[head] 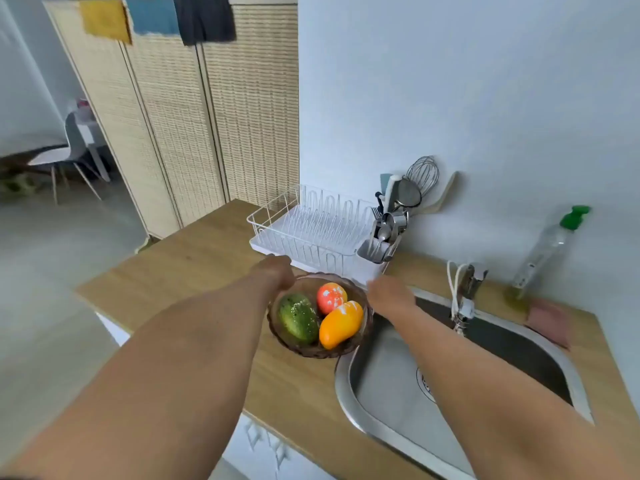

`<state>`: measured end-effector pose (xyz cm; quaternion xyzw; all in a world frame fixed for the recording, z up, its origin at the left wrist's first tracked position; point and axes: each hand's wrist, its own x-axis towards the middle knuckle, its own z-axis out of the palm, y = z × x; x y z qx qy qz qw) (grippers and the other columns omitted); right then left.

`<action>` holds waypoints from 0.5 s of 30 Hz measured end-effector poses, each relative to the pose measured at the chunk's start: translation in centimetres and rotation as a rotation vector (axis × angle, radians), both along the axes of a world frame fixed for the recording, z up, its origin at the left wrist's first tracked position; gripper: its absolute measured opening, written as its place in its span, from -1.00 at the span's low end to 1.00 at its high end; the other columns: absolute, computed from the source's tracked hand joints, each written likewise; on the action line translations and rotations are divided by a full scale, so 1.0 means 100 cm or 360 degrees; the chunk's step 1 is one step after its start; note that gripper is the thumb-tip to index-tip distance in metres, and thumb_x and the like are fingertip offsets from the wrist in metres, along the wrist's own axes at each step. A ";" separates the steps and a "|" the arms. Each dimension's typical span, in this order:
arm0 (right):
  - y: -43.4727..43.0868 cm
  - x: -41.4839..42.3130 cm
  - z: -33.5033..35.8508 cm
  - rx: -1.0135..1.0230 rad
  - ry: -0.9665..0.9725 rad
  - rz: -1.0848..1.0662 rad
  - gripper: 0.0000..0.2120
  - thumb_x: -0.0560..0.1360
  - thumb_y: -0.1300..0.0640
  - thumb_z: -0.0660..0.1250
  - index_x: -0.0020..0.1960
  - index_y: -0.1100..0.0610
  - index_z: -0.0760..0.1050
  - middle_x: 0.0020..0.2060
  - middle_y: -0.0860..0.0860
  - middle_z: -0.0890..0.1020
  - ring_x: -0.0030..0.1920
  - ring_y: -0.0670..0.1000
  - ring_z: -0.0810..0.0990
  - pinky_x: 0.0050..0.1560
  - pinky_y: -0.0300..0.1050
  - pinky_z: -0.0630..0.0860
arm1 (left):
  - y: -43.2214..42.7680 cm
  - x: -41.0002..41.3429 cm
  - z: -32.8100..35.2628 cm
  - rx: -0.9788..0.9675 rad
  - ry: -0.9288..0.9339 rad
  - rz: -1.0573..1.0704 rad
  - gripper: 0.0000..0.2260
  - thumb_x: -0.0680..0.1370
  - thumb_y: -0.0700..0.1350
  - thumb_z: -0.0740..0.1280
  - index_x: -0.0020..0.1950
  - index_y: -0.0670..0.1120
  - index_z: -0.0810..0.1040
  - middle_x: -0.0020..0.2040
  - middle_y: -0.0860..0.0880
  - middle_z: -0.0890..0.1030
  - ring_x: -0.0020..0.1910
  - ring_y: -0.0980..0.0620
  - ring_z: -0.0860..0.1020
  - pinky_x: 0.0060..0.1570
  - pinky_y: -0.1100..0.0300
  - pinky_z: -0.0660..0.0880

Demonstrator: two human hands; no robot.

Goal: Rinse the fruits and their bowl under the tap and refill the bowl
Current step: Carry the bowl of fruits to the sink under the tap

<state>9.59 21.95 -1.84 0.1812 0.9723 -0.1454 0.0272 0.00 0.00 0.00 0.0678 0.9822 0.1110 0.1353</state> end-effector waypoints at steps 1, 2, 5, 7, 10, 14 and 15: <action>-0.001 0.000 -0.010 -0.0090 -0.0081 -0.0062 -0.62 0.63 0.05 0.06 0.30 0.15 0.51 0.24 0.16 0.60 0.20 0.21 0.59 0.15 0.04 0.52 | -0.007 0.005 -0.008 -0.0011 -0.0032 0.0013 -0.44 0.55 0.12 0.29 0.51 -0.04 0.34 0.48 -0.13 0.37 0.41 -0.13 0.41 0.35 0.00 0.40; 0.000 0.002 -0.017 -0.0198 -0.0116 -0.0131 -0.62 0.62 0.05 0.05 0.28 0.17 0.51 0.21 0.17 0.61 0.14 0.21 0.63 0.11 0.05 0.57 | -0.011 0.012 -0.011 0.0023 -0.0059 0.0056 -0.44 0.57 0.13 0.26 0.52 -0.07 0.33 0.48 -0.15 0.38 0.41 -0.15 0.42 0.34 0.00 0.42; -0.009 0.010 -0.040 -0.0491 -0.0258 -0.0266 -0.64 0.63 0.06 0.03 0.23 0.23 0.46 -0.03 0.21 0.66 -0.29 0.15 0.68 -0.34 -0.06 0.61 | -0.027 0.029 -0.033 0.0098 -0.0172 0.0162 -0.49 0.62 0.08 0.19 0.52 -0.11 0.31 0.46 -0.18 0.42 0.36 -0.17 0.46 0.25 0.02 0.48; -0.011 0.012 -0.049 -0.0631 -0.0212 -0.0359 -0.65 0.64 0.07 0.02 0.25 0.23 0.43 -0.11 0.21 0.66 -0.44 0.11 0.64 -0.49 -0.16 0.53 | -0.033 0.036 -0.043 0.0239 -0.0288 0.0245 -0.54 0.63 0.02 0.17 0.50 -0.10 0.32 0.37 -0.19 0.51 0.24 -0.19 0.57 0.13 0.00 0.57; -0.013 0.014 -0.063 -0.0789 -0.0137 -0.0452 -0.67 0.62 0.11 -0.01 0.26 0.19 0.39 -0.13 0.19 0.67 -0.47 0.09 0.65 -0.53 -0.16 0.52 | -0.036 0.046 -0.053 0.0596 -0.0431 0.0403 -0.60 0.59 -0.08 0.15 0.45 -0.05 0.36 0.05 -0.22 0.66 -0.05 -0.19 0.69 -0.08 -0.05 0.66; -0.020 0.019 -0.072 -0.0920 -0.0011 -0.0496 -0.65 0.65 0.06 -0.06 0.29 0.14 0.39 -0.13 0.17 0.67 -0.49 0.09 0.65 -0.55 -0.18 0.51 | -0.037 0.052 -0.063 0.0923 -0.0439 0.0529 -0.57 0.58 -0.15 0.12 0.45 0.02 0.36 -0.14 -0.20 0.66 -0.31 -0.14 0.66 -0.29 0.06 0.65; -0.021 0.018 -0.073 -0.0925 0.0024 -0.0511 -0.64 0.66 0.07 -0.06 0.33 0.13 0.38 -0.08 0.16 0.65 -0.49 0.10 0.64 -0.57 -0.20 0.49 | -0.036 0.052 -0.064 0.0966 -0.0427 0.0539 -0.60 0.61 -0.12 0.11 0.45 0.01 0.37 -0.08 -0.21 0.66 -0.30 -0.14 0.66 -0.34 0.08 0.64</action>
